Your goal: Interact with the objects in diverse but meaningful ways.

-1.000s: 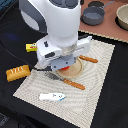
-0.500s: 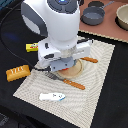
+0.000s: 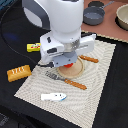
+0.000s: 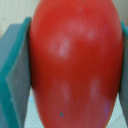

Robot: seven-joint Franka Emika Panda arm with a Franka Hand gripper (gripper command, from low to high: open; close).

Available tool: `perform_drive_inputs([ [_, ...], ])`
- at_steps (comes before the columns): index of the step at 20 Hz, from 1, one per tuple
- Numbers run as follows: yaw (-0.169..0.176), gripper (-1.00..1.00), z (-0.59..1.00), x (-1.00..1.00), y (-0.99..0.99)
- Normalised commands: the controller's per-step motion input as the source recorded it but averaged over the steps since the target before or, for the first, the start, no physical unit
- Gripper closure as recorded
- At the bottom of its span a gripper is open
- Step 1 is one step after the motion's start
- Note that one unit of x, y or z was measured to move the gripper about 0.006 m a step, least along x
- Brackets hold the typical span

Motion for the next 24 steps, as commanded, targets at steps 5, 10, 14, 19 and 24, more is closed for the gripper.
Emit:
perform_drive_inputs([
  [5, 0.002, 1.0, 0.53, -0.24, 0.62],
  [10, 0.0, 1.0, 0.68, -0.85, 0.76],
  [14, 0.006, 1.0, 0.48, -1.0, 0.66],
  [19, 0.003, 1.0, 0.09, -1.0, 0.61],
  [24, 0.001, 1.0, -0.16, -0.97, 0.64],
])
